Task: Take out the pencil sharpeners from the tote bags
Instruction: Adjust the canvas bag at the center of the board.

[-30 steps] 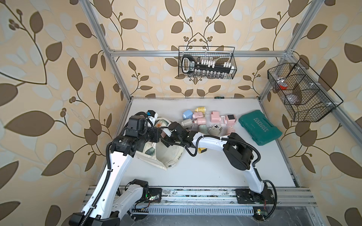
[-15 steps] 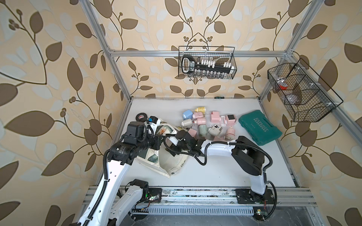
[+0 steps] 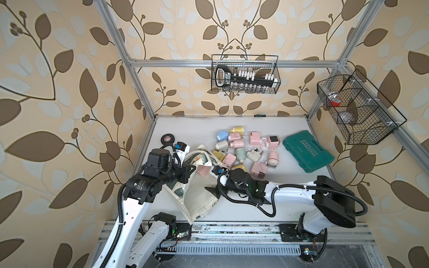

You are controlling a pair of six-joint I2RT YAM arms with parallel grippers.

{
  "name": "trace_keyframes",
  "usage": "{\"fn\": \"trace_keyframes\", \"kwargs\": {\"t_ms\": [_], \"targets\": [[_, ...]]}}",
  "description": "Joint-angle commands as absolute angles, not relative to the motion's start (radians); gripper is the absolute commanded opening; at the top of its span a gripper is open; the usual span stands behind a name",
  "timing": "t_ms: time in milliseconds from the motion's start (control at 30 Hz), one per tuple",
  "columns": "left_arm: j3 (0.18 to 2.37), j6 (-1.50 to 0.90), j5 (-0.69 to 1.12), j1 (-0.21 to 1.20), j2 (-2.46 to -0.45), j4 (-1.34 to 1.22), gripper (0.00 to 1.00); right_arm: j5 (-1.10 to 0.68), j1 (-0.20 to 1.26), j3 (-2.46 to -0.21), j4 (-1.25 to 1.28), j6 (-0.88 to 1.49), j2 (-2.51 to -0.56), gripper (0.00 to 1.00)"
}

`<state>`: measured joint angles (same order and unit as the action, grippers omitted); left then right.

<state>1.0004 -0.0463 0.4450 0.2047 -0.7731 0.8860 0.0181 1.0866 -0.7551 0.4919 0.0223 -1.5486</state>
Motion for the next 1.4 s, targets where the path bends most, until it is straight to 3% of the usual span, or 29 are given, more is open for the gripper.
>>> {"fn": "trace_keyframes", "kwargs": {"t_ms": [0,167,400,700,867,1100,1267,1367], "targets": [[1.011,-0.025,0.41,0.202,-0.793,0.893,0.0,0.085,1.077,-0.721,0.51,0.035,-1.47,0.92],[0.998,-0.02,0.394,0.202,-0.785,0.886,0.0,0.072,1.071,-0.699,0.492,0.018,-1.427,0.92],[0.999,-0.032,0.374,0.202,-0.805,0.867,0.0,0.037,1.066,-0.788,0.444,0.074,-1.56,0.91],[1.125,-0.017,0.017,0.198,-0.911,0.831,0.0,-0.018,1.069,-1.109,0.329,0.059,-1.838,0.9],[1.15,0.054,-0.191,0.196,-0.943,0.843,0.0,-0.065,1.079,-1.264,0.277,-0.011,-1.845,0.92],[1.181,0.052,-0.213,0.195,-0.975,0.833,0.0,-0.191,1.079,-1.143,0.413,-0.015,-1.753,0.93],[1.222,0.09,-0.245,0.195,-0.988,0.803,0.0,-0.177,1.08,-1.046,0.459,-0.016,-1.667,0.93],[1.214,0.104,-0.08,0.195,-0.964,0.762,0.0,-0.136,1.079,-1.014,0.418,-0.026,-1.631,0.93]]}}
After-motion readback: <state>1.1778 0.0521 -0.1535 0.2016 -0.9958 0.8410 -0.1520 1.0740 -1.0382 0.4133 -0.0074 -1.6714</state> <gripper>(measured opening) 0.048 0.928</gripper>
